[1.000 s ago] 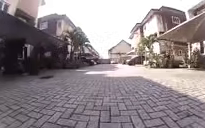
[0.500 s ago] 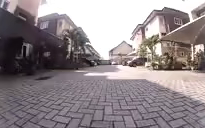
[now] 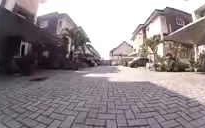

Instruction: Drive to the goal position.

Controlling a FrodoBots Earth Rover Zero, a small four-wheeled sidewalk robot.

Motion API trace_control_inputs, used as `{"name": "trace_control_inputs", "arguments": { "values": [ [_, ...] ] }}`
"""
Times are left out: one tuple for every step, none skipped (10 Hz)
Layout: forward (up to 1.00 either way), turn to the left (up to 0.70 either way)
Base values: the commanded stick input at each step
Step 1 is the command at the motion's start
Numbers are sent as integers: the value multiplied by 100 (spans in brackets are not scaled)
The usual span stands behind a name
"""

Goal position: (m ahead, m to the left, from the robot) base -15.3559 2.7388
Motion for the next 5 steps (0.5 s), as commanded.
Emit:
{"name": "trace_control_inputs", "arguments": {
  "values": [
    [69,3],
    [69,3],
    [69,3],
    [69,3],
    [69,3]
  ]
}}
